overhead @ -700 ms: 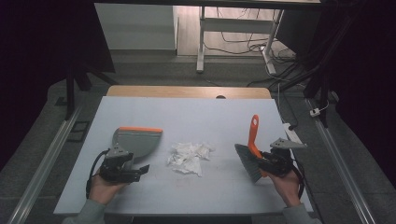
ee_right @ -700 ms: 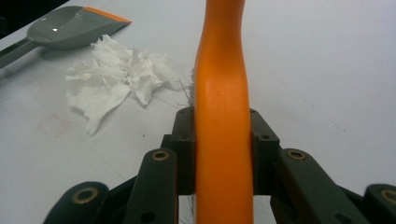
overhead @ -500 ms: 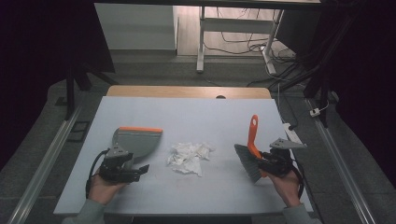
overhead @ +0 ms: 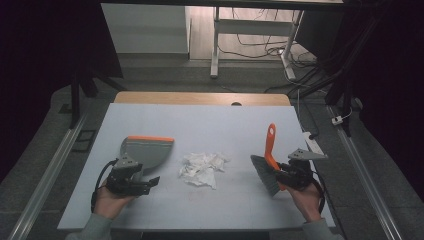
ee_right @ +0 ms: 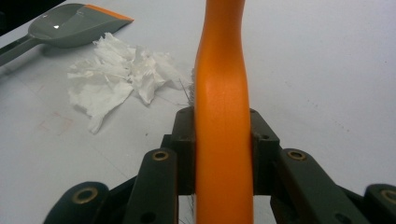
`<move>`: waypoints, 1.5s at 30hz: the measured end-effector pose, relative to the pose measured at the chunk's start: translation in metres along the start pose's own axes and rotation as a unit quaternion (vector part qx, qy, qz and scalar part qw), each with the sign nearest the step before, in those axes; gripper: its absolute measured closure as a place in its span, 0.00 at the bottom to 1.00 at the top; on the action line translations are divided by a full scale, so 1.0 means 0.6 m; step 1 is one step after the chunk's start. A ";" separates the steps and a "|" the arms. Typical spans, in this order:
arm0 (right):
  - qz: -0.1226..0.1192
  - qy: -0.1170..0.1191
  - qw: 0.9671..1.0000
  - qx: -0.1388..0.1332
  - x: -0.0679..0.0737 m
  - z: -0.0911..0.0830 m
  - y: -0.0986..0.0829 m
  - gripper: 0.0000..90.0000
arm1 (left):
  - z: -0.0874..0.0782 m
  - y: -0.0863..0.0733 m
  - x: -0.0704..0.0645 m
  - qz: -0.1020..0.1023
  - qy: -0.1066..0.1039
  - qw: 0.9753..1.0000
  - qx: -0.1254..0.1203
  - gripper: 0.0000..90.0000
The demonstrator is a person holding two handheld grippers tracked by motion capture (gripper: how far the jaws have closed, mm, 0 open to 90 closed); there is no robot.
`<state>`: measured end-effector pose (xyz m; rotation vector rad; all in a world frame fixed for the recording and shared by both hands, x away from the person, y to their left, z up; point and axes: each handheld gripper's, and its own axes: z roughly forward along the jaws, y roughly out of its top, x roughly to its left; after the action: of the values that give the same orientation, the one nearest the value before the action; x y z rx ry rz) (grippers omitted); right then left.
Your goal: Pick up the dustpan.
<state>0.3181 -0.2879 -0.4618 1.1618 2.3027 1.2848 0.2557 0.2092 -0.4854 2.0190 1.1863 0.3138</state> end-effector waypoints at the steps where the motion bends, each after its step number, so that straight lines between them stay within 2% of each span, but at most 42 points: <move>1: 0.000 0.000 1.000 -0.001 0.000 0.000 0.000 0.78 | -0.001 0.001 -0.001 0.001 0.001 1.000 0.000 0.21; 5: 0.000 0.001 1.000 -0.004 -0.001 -0.003 0.002 0.78 | -0.009 0.011 -0.005 0.001 0.005 1.000 -0.001 0.22; 10: -0.003 0.001 1.000 -0.003 -0.002 -0.003 0.002 0.78 | -0.013 0.026 -0.005 -0.002 0.013 1.000 0.010 0.22; 14: -0.004 0.004 1.000 -0.006 -0.001 -0.003 0.004 0.78 | -0.017 0.035 0.002 -0.012 0.019 1.000 0.012 0.22; 21: -0.003 0.000 1.000 -0.006 -0.003 -0.006 0.003 0.78 | -0.019 0.028 0.017 -0.020 0.033 0.999 0.032 0.22; 25: -0.004 -0.001 1.000 -0.003 -0.002 -0.006 0.003 0.77 | -0.024 0.024 0.024 -0.011 0.072 0.996 0.048 0.21; 28: -0.004 -0.003 1.000 -0.002 -0.001 -0.003 0.002 0.78 | -0.029 0.022 0.031 -0.012 0.083 0.995 0.052 0.21; 38: -0.001 0.000 1.000 0.002 0.000 -0.001 0.000 0.78 | -0.042 0.011 0.057 -0.038 0.095 0.993 0.057 0.19; 39: -0.002 0.000 1.000 0.003 0.001 0.000 0.001 0.78 | -0.046 0.009 0.061 -0.042 0.104 0.992 0.058 0.19; 45: -0.003 -0.001 1.000 0.008 0.002 0.001 0.000 0.78 | -0.050 0.008 0.061 -0.047 0.111 0.991 0.060 0.18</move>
<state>0.3178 -0.2867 -0.4622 1.1602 2.3169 1.2640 0.2621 0.2527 -0.4671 2.0633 1.4654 0.4384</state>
